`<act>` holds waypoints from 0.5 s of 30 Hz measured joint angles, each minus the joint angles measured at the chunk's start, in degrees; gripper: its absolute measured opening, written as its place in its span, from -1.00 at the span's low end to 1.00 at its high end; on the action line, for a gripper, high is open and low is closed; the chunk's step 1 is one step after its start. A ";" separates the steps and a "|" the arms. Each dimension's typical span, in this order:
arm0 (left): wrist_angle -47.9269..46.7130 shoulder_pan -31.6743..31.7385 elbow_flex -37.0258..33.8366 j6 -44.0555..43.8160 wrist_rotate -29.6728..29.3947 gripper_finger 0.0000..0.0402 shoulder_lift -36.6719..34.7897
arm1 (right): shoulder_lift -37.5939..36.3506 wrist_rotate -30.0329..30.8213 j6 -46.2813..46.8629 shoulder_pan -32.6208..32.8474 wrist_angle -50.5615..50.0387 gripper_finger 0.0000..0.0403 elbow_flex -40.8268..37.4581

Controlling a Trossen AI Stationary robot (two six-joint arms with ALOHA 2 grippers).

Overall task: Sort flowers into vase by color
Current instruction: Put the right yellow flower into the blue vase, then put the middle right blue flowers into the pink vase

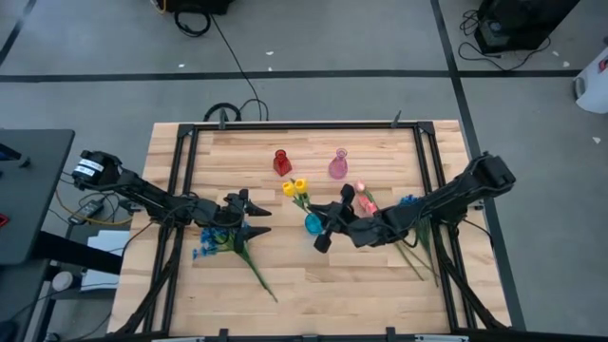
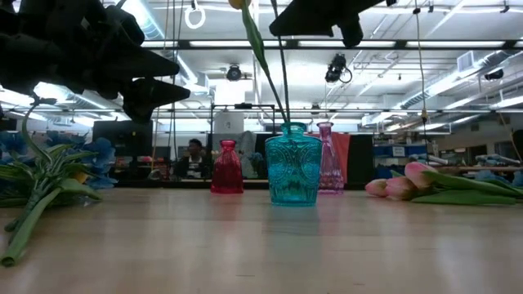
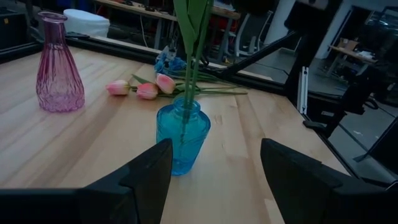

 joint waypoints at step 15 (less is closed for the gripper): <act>0.09 0.00 0.00 0.00 0.00 0.24 0.00 | 0.28 -2.68 6.06 0.07 -8.50 -0.40 0.00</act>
